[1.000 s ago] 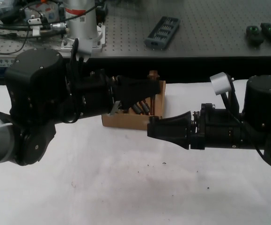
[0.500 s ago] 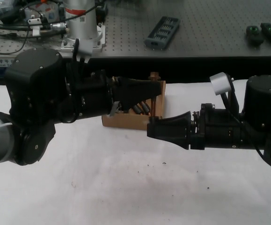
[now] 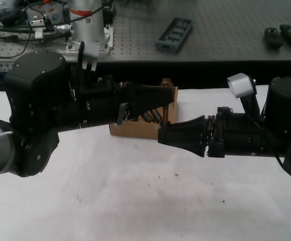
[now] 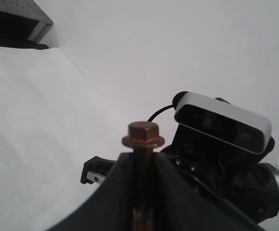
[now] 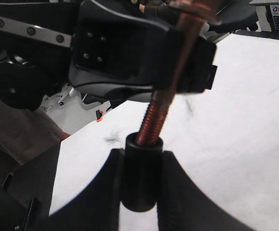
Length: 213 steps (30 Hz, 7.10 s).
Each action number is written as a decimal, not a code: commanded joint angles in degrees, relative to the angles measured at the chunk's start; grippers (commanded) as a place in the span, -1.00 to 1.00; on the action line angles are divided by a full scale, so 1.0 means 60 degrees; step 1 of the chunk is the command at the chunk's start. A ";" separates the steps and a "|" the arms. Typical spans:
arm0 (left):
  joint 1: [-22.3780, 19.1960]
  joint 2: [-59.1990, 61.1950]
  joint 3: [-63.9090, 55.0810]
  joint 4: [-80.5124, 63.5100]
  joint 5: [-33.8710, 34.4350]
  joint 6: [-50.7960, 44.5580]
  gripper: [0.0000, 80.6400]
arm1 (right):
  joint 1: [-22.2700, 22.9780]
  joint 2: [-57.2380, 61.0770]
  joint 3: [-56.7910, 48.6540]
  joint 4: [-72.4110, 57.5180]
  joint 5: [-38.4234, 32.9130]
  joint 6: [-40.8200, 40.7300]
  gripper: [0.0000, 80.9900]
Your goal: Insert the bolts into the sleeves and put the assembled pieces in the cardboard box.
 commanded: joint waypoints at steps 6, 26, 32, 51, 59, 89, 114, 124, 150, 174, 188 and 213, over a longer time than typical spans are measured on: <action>-0.0021 -0.0039 -0.0036 -0.0136 0.0794 -0.0352 -0.98 | -0.0067 0.0005 -0.0067 -0.0454 -0.0300 0.0221 -0.87; 0.0013 -0.0039 -0.0036 -0.0557 0.1584 0.0291 -0.98 | -0.0256 0.0005 -0.0067 -0.2014 -0.0414 0.1260 -0.87; 0.0032 -0.0039 -0.0036 -0.0557 0.1580 0.0291 -0.99 | -0.0256 0.0005 -0.0067 -0.2014 -0.0414 0.1303 -0.87; 0.0230 -0.0107 -0.0054 -0.0408 0.1290 0.0235 0.33 | -0.0256 0.0005 -0.0067 -0.2014 -0.0414 0.1303 -0.87; 0.0241 -0.0612 -0.0054 -0.0416 0.1290 0.0939 0.18 | -0.0256 0.0005 -0.0067 -0.2014 -0.0414 0.1303 -0.87; 0.0241 -0.0614 -0.0054 -0.0416 0.1485 0.0799 -1.00 | -0.0256 0.0005 -0.0067 -0.1981 -0.0414 0.1299 -0.87; 0.0418 -0.0614 -0.0054 -0.0269 0.1471 0.0365 0.20 | -0.0256 0.0005 -0.0067 -0.1931 -0.0387 0.1299 -0.87; 0.2162 -0.1118 -0.0054 0.0464 0.1459 0.0425 0.04 | -0.0256 0.0277 -0.1650 0.1244 0.0752 -0.0315 -0.87; 0.3693 -0.6682 -0.0054 1.3690 -0.5149 0.6088 -0.80 | -0.0256 0.7038 -1.2350 1.0344 0.5388 -0.1061 -0.87; 0.3653 -0.7315 -0.0054 1.4672 -0.5373 0.6734 -0.99 | -0.0232 0.6775 -1.2392 1.1126 0.5469 -0.0686 0.13; 0.2982 -0.8294 -0.0054 1.4654 -0.6018 0.7135 -0.99 | -0.0283 0.4900 -1.2392 1.1382 0.5829 -0.1795 -0.96; 0.3040 -1.1128 0.3258 1.0822 -0.7609 0.7697 -0.99 | -0.0577 -0.6962 -0.1400 0.8506 0.5823 -0.4484 -0.87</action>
